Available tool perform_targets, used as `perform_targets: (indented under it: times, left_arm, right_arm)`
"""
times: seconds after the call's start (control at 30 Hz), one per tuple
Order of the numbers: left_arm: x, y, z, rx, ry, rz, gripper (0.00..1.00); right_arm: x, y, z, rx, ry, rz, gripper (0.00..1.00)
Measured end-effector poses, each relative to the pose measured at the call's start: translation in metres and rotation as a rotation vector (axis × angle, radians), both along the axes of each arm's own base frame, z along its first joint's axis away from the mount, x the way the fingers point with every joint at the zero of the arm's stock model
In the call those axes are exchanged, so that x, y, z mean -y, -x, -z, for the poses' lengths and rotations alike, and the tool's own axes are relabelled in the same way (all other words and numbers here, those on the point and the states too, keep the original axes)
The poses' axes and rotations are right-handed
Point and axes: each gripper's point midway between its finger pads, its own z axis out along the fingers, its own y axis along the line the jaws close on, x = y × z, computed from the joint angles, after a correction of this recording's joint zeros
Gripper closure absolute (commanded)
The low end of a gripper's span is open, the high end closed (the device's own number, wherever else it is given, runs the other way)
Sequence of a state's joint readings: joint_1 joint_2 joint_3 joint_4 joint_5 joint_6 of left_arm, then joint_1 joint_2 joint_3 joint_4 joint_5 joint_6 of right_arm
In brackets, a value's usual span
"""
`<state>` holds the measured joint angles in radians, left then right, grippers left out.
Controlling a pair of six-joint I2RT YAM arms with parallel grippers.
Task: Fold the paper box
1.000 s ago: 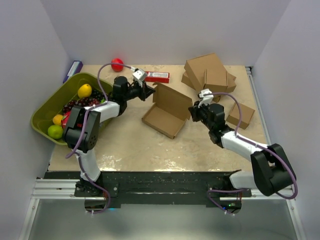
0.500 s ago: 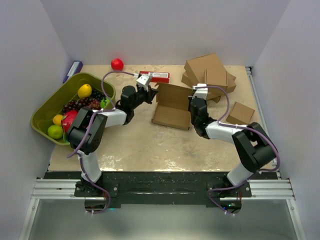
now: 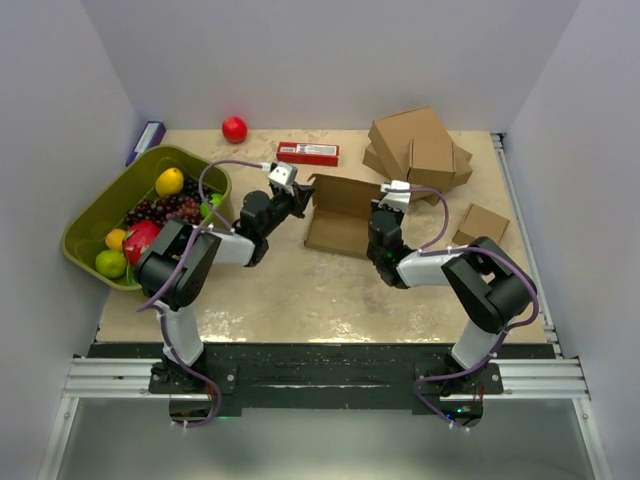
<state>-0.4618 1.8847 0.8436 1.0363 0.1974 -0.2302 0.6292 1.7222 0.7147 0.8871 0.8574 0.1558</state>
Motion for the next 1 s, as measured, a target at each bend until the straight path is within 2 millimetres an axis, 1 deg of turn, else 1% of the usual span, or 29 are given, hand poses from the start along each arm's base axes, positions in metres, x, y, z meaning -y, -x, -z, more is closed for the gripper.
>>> perform_targets:
  times: [0.27, 0.43, 0.6, 0.7, 1.0]
  left_arm:
    - [-0.002, 0.019, 0.006, -0.016, 0.047, -0.032, 1.00]
    - [-0.002, 0.031, 0.007, -0.036, 0.065, -0.050, 1.00]
    - [-0.003, 0.042, 0.013, -0.065, 0.079, -0.063, 1.00]
    - [-0.003, 0.049, 0.017, -0.086, 0.094, -0.068, 1.00]
    - [-0.001, 0.062, 0.021, -0.114, 0.140, -0.084, 1.00]
  right_arm:
    - [-0.002, 0.014, 0.002, 0.031, -0.041, 0.057, 1.00]
    - [-0.001, 0.019, 0.007, 0.018, -0.082, 0.089, 1.00]
    - [-0.003, 0.027, 0.011, 0.002, -0.111, 0.105, 1.00]
    - [-0.004, 0.032, 0.015, -0.008, -0.122, 0.117, 1.00]
    - [-0.006, 0.052, 0.031, -0.032, -0.143, 0.147, 1.00]
